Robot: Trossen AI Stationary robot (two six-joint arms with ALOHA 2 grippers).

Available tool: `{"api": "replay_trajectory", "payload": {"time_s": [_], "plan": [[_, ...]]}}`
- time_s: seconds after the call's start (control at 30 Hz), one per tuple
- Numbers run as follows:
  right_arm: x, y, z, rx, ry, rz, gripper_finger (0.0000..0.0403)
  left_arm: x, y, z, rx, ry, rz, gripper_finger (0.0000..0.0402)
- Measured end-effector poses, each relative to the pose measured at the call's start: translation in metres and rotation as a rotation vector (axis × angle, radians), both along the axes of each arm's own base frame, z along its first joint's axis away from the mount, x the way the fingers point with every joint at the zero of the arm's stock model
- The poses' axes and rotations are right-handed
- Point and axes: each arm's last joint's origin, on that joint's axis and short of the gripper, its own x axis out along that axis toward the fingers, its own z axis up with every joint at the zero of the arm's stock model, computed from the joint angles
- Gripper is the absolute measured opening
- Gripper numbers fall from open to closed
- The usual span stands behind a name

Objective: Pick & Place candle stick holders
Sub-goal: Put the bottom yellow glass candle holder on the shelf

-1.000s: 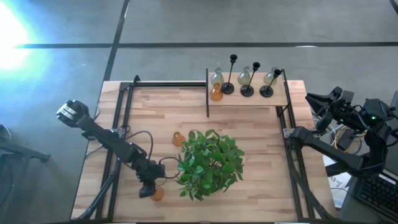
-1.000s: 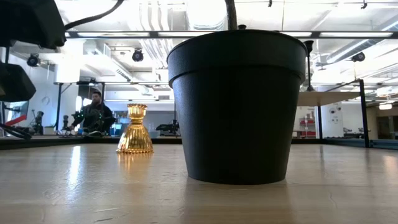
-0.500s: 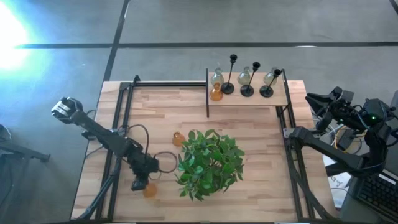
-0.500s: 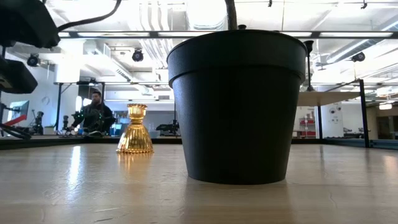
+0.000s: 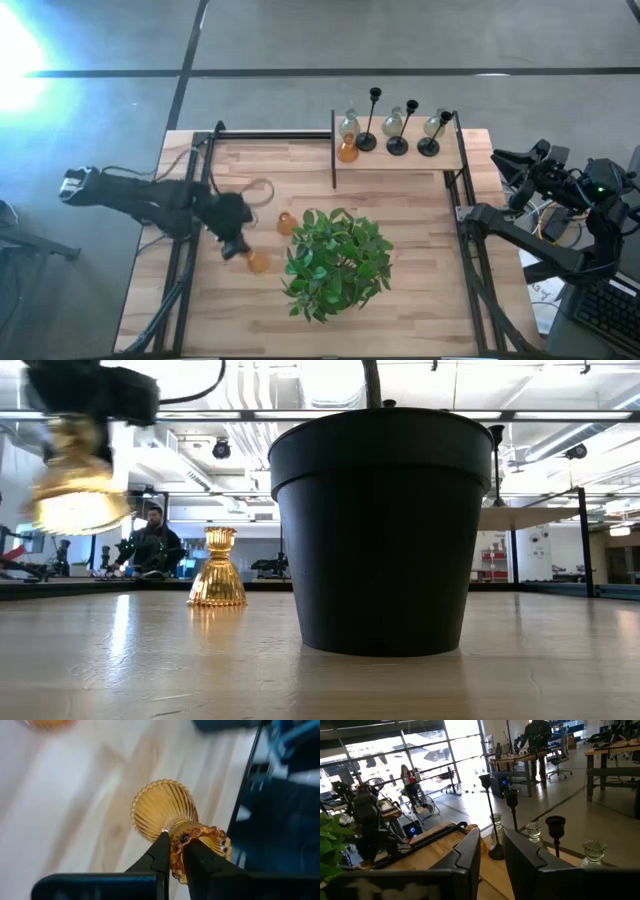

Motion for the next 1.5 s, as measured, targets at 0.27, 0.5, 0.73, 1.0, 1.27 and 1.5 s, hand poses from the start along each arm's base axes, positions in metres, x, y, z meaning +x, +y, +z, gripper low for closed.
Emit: {"api": "replay_trajectory", "payload": {"time_s": [0.27, 0.5, 0.73, 1.0, 1.27, 1.5], "plan": [[0.000, 0.000, 0.004, 0.055, -0.093, 0.001, 0.0069, 0.006, 0.044, 0.039, 0.112, -0.147, 0.108, 0.0033], [0.013, -0.010, 0.021, -0.041, -0.211, 0.010, 0.0079, 0.019, 0.080, 0.092, 0.246, -0.280, 0.192, 0.0033], [0.067, -0.046, 0.030, -0.005, -0.087, 0.136, 0.0071, 0.045, 0.114, 0.135, 0.433, -0.252, 0.167, 0.0033], [0.132, -0.089, 0.038, 0.011, 0.021, 0.340, 0.0056, 0.093, 0.144, 0.167, 0.554, -0.250, 0.205, 0.0033], [0.166, -0.103, 0.045, -0.101, 0.142, 0.448, 0.0050, 0.119, 0.156, 0.188, 0.539, -0.314, 0.221, 0.0033], [0.191, -0.101, 0.056, -0.134, 0.165, 0.540, 0.0063, 0.128, 0.156, 0.207, 0.427, -0.411, 0.208, 0.0033]]}}
